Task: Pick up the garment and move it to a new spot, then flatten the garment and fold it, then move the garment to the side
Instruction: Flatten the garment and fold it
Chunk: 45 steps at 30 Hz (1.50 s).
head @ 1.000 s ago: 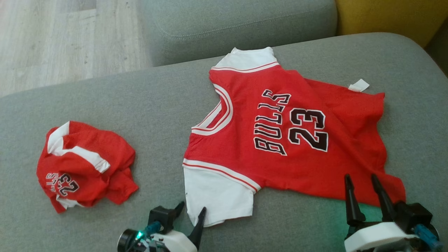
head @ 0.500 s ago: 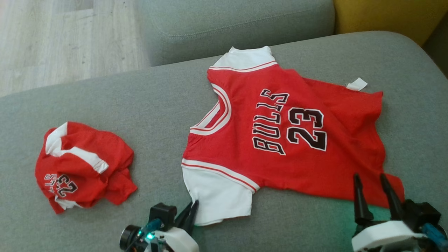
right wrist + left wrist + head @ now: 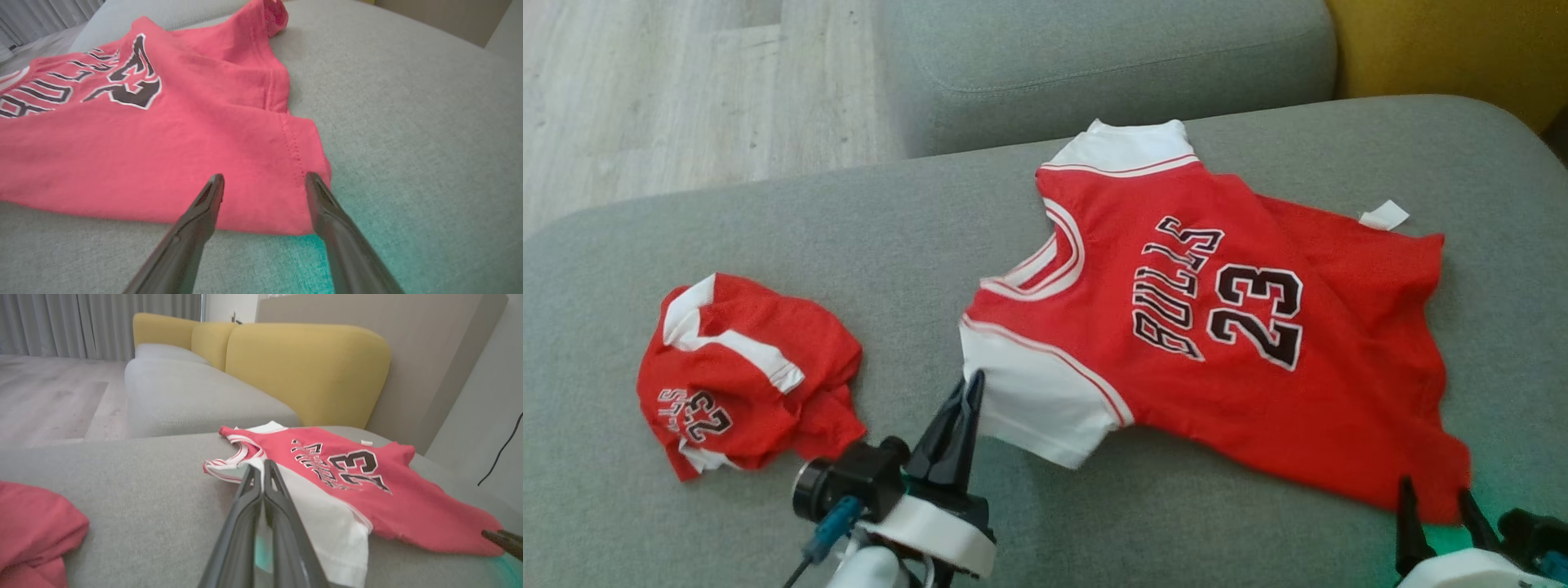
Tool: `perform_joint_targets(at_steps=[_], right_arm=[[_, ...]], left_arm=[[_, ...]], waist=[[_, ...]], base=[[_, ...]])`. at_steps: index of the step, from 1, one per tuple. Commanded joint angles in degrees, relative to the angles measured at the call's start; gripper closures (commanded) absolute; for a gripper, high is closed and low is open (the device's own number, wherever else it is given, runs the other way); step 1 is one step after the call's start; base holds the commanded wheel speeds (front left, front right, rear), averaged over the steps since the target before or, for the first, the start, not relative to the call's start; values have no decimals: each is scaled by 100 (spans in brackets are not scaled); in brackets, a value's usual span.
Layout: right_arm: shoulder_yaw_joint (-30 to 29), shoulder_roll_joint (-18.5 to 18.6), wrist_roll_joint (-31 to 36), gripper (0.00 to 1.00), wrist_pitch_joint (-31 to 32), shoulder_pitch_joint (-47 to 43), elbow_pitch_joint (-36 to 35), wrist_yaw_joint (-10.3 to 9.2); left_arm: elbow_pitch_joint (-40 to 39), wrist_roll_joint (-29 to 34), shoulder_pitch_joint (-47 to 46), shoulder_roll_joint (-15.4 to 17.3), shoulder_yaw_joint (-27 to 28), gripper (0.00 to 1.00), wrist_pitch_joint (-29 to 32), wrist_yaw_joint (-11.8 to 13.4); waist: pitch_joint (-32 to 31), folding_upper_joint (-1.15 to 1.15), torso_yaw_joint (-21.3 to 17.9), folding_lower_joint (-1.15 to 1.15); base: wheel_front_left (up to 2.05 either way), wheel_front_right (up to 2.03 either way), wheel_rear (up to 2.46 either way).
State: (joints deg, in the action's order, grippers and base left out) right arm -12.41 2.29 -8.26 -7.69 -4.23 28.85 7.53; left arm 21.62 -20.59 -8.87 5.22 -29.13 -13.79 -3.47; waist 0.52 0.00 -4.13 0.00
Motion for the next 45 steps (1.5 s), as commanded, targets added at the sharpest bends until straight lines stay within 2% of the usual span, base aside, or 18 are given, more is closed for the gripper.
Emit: perform_joint_targets(at_steps=[1,7,21,31,45], right_arm=[[55,59,-15,0,3,304,-14,-4],[-154,59,254,0,30,469,562,-4],[-259,59,406,0,90,739,1562,-4],[-281,59,481,0,67,800,1773,-4],[-131,59,378,0,246,751,1728,-4]], left_arm=[[-324,65,-83,66,287,100,-98,69],[-691,182,47,32,343,100,-118,41],[-775,309,158,-49,451,100,-120,-76],[-768,353,246,-116,557,100,-120,-121],[-728,399,293,-184,629,100,-120,-166]], waist=[[-2,0,39,0],[47,0,118,0],[19,0,88,0],[-133,0,32,0],[-216,0,22,0]], base=[[0,0,0],[0,0,0],[0,0,0],[0,0,0],[0,0,0]])
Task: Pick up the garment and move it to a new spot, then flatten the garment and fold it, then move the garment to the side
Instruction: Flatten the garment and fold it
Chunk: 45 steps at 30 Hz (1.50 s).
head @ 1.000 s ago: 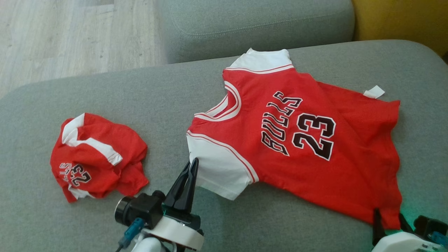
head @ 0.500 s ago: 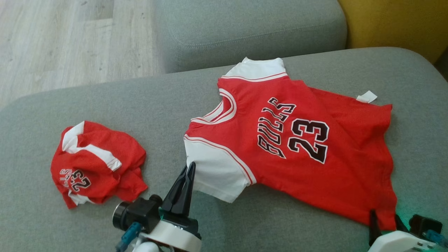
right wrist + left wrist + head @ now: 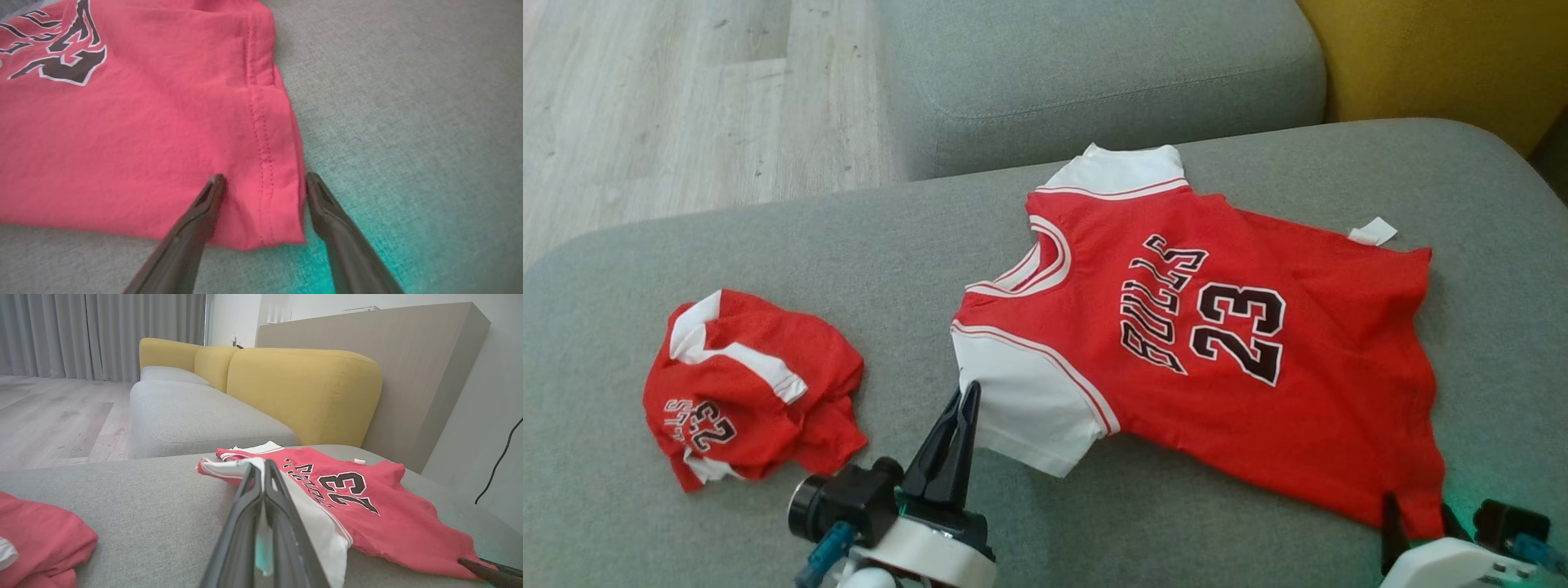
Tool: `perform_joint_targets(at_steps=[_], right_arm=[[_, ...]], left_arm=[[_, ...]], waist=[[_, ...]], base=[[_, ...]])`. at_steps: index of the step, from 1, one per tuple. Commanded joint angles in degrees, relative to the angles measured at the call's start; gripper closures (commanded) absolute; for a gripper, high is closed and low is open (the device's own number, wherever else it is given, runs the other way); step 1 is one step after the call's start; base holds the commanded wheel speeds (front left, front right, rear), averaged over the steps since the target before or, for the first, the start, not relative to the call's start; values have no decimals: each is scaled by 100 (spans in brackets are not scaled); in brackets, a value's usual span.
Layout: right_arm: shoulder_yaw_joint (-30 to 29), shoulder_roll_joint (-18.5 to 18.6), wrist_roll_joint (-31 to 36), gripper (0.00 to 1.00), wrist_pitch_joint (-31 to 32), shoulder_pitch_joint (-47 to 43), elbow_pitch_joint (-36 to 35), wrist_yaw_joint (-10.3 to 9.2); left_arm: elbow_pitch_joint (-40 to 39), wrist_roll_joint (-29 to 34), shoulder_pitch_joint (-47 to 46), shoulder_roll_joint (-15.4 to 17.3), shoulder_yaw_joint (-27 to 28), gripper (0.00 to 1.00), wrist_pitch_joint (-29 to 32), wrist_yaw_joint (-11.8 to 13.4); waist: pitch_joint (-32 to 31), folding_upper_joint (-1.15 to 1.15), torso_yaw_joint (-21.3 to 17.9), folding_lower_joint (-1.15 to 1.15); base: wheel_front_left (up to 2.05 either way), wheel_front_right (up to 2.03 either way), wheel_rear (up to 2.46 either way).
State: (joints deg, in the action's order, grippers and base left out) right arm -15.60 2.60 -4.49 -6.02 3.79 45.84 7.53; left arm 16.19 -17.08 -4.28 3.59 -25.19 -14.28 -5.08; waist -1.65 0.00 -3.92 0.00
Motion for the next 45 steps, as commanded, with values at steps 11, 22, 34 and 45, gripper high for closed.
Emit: perform_joint_targets(at_steps=[11,22,34,45], right_arm=[[922,28,-776,100,-49,41,-777,-4],[1374,28,-449,100,498,1433,-3287,-4],[1976,881,-776,100,1466,2864,-4266,-4],[1541,1136,-1133,100,2386,2629,-5309,-4]], left_arm=[[-206,62,-255,-19,323,100,-72,-60],[-717,-898,-1928,63,723,100,440,-190],[-1029,-1270,-3564,10,1050,100,1086,133],[-2041,-1303,-3429,413,1009,100,2017,316]], waist=[[-23,0,51,0],[-138,0,85,0],[-286,0,209,0],[217,0,193,0]], base=[[0,0,0],[0,0,0],[0,0,0],[0,0,0]])
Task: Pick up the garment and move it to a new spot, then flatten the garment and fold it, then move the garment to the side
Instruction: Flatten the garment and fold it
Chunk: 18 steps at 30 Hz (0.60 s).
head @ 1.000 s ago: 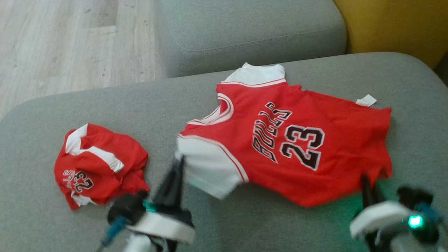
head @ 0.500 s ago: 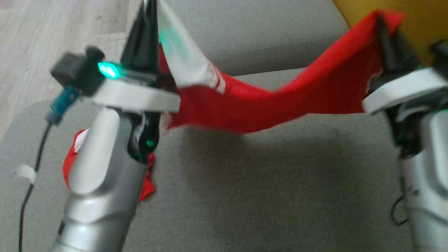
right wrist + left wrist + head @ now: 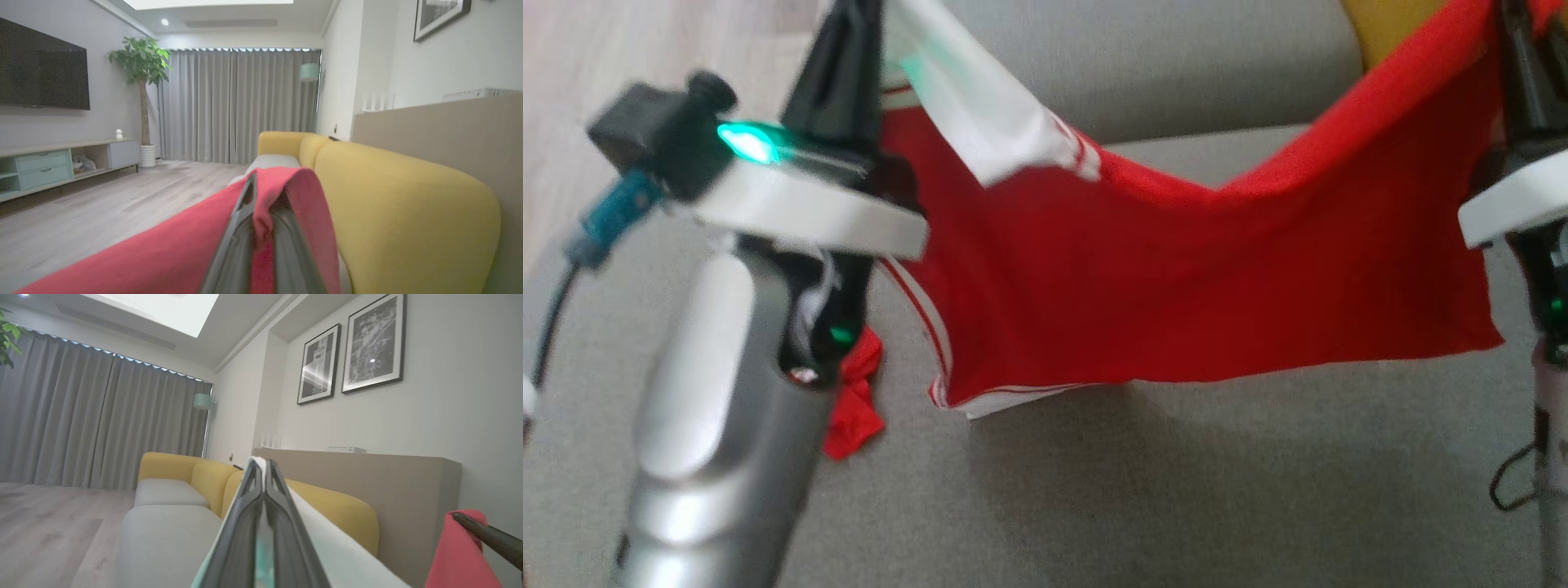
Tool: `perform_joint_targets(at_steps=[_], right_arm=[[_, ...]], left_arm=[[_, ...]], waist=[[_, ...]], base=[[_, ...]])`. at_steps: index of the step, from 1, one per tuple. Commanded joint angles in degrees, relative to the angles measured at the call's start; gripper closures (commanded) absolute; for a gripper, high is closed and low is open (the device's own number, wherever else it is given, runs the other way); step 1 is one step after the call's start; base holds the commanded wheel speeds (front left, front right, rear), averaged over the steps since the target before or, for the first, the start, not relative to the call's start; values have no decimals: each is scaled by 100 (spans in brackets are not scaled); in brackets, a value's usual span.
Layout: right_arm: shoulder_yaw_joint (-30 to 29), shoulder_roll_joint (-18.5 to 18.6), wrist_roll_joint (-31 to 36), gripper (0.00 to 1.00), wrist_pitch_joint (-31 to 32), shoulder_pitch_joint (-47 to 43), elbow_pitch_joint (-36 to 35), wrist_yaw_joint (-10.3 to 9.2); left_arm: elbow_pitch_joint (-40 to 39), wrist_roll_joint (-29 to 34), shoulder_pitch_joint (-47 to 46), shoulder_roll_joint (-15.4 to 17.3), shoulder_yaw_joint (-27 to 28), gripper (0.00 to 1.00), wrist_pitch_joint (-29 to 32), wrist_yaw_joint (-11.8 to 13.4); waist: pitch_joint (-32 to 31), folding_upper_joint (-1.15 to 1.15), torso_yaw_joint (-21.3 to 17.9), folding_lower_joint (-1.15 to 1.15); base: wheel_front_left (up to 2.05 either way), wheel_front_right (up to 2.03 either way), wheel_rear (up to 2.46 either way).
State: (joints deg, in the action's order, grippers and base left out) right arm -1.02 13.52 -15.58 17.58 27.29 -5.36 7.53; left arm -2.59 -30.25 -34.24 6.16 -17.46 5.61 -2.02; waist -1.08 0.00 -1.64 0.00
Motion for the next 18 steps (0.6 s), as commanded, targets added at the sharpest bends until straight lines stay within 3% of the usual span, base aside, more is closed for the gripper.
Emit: perform_joint_targets(at_steps=[1,5,9,14,18], right_arm=[[99,53,-52,100,46,407,-141,-4],[412,161,-101,100,-49,1288,506,-4],[900,263,-41,100,-490,2602,1802,-4],[666,101,255,100,-1668,4223,3506,-4],[517,-53,608,100,-2523,4913,4494,-4]], left_arm=[[-55,6,-592,201,267,100,98,-6],[834,-44,-1523,350,405,100,228,-148],[2005,220,-2709,557,485,100,-159,-269],[3406,270,-3935,465,682,100,-901,-280],[4160,271,-4560,382,724,100,-1439,-337]], waist=[[318,0,-53,0],[988,0,-150,0],[1533,0,-193,0],[1764,0,-119,0],[1823,0,-50,0]], base=[[0,0,0],[0,0,0],[0,0,0],[0,0,0],[0,0,0]])
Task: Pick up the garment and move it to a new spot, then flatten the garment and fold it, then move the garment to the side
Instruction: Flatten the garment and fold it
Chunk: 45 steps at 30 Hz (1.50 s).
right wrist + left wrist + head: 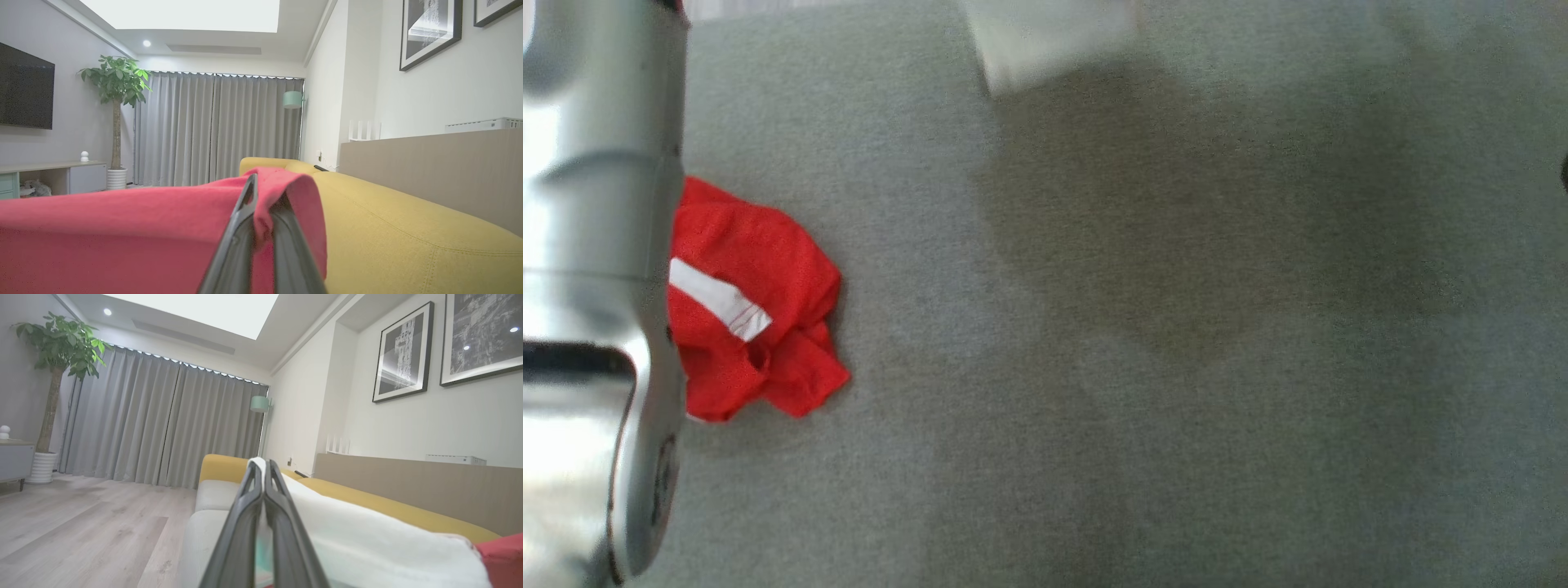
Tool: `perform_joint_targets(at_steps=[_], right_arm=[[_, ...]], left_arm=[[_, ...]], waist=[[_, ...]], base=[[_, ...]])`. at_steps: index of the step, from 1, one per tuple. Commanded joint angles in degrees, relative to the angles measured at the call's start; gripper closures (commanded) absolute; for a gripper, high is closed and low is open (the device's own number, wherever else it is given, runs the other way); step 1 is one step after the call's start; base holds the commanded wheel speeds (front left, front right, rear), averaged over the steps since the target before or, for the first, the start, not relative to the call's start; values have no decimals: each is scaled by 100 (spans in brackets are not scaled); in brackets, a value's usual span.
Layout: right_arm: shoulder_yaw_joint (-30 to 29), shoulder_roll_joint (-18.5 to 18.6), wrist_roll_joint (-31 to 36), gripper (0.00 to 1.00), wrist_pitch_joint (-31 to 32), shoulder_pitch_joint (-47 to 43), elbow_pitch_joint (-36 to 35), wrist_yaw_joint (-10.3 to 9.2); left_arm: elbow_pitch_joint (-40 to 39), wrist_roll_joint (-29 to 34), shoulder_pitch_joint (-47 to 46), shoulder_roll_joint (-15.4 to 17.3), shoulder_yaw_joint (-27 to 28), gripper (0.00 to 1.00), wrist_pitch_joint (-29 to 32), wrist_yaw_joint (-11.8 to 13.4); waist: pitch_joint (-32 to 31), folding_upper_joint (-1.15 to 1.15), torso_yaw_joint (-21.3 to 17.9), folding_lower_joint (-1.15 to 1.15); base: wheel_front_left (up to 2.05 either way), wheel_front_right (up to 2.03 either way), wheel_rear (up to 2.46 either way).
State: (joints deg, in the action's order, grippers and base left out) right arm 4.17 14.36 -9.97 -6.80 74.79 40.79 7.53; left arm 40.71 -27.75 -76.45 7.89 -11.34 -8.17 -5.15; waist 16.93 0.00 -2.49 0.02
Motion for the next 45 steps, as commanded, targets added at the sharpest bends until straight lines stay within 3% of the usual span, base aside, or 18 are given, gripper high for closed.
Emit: perform_joint_targets(at_steps=[1,10,14,20,24,30,38,45], right_arm=[[-18,-163,120,100,-266,249,85,-4],[523,-99,-22,100,-617,-236,1655,-4],[871,-4,-167,100,-447,-628,2064,-4],[1984,332,-695,100,351,-1553,2413,-4],[2760,721,-1329,100,897,-2112,2067,-4],[3696,1495,-2441,100,1770,-2865,1151,-4],[4522,2505,-3624,100,2718,-3752,-78,-4],[4699,2958,-4461,100,3407,-4391,-926,-4]], left_arm=[[-28,16,-417,176,90,100,-169,-51],[802,118,185,44,-667,100,-522,-222],[872,56,708,17,-1092,100,-550,-230],[598,-408,1875,338,-2058,100,-463,-232],[179,-721,2573,758,-2645,100,-217,-233],[-914,-1215,3354,1616,-3480,100,657,-233],[-2531,-1633,4318,2498,-3861,100,1511,-153],[-3665,-1944,5079,2979,-4088,100,2133,85]], waist=[[29,0,58,-2],[49,0,317,-2],[-22,0,410,-2],[-289,0,491,-2],[-532,0,506,-2],[-940,0,509,-2],[-1512,0,487,-2],[-1799,0,409,-2]], base=[[0,0,0],[0,0,0],[0,0,0],[0,0,0],[0,0,0],[0,0,0],[0,0,0],[0,0,0]])
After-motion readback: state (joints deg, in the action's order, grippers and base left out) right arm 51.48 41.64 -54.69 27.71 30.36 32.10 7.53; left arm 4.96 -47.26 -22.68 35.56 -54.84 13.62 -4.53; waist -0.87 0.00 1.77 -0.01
